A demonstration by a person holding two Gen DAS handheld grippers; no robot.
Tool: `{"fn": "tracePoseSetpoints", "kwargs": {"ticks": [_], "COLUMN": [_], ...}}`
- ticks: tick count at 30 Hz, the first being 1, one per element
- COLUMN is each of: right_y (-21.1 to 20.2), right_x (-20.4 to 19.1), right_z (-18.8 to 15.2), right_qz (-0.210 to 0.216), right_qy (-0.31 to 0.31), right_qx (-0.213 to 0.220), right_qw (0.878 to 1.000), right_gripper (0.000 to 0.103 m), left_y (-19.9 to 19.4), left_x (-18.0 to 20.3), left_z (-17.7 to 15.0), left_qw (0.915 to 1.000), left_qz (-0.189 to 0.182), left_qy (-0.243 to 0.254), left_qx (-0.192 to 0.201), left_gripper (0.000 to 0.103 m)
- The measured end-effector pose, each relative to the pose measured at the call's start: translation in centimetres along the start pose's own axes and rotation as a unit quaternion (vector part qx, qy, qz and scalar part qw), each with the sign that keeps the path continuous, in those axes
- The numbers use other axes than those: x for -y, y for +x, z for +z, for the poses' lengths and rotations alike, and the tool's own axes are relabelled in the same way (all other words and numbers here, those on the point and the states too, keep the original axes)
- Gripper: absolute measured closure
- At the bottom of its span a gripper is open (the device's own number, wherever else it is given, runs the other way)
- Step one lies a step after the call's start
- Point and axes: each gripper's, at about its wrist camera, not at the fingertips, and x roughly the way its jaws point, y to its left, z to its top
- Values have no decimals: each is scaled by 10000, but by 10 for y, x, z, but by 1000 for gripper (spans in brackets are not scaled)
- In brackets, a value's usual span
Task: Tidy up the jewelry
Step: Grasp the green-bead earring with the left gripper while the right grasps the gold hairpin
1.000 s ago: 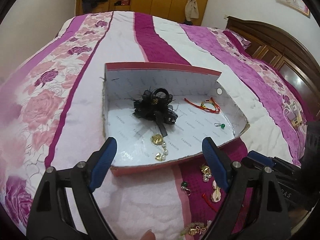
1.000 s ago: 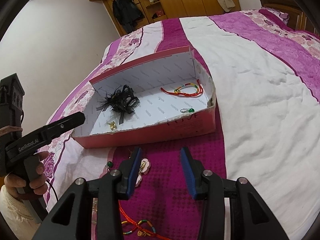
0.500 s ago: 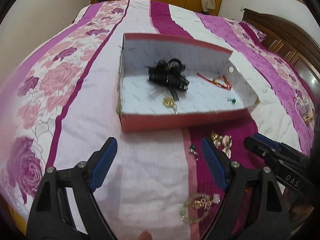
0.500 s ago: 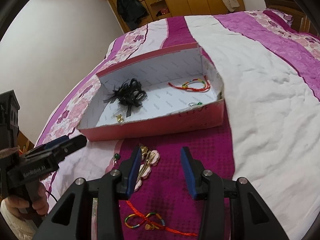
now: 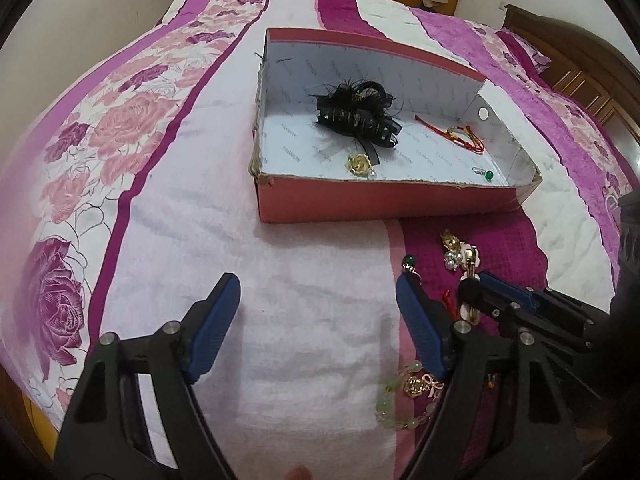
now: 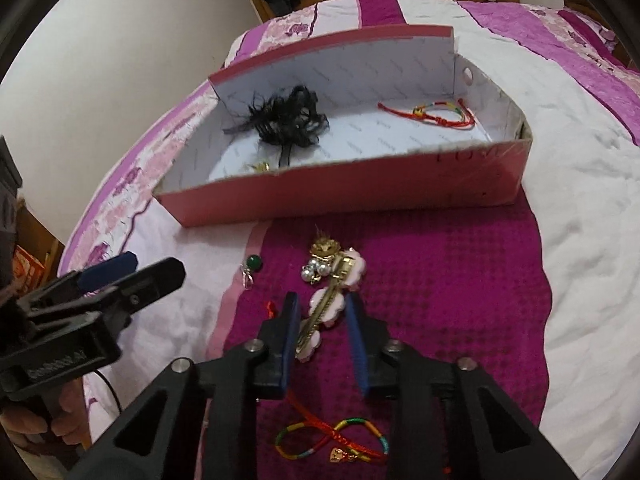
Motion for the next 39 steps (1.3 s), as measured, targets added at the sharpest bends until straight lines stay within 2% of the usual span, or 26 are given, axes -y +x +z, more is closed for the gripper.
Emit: {"fn": "tracePoseSetpoints", "kwargs": {"ticks": [5, 17, 22, 27, 31, 34, 39], "right_y": [-5, -43, -57, -63, -65, -66, -66], "right_x": [4, 23, 32, 39, 46, 52, 58], "right_z": [-1, 9, 10, 5, 1, -1, -3], "right_qz": [53, 152, 136, 119, 142, 164, 201], "right_qy": [32, 260, 299, 319, 386, 441, 510], "right_qx": [80, 636, 818, 880, 903, 905, 907], "right_qw": [9999, 9975, 9961, 9955, 9951, 9948, 9944], "right_gripper": [87, 88, 88, 88, 88, 88, 88], "left_y": [4, 7, 15, 26, 32, 36, 34], "left_x": [2, 25, 37, 45, 50, 51, 51], "left_z": [-2, 0, 0, 2, 5, 6, 4], "left_qw": [10000, 9993, 9987, 9982, 9980, 9978, 9978], "left_qz": [-37, -262, -253, -218, -201, -217, -299], "left_qy": [-19, 236, 399, 479, 535, 551, 546], "left_qx": [-90, -152, -214, -303, -284, -294, -233], "left_gripper": [34, 44, 57, 75, 84, 99, 103]}}
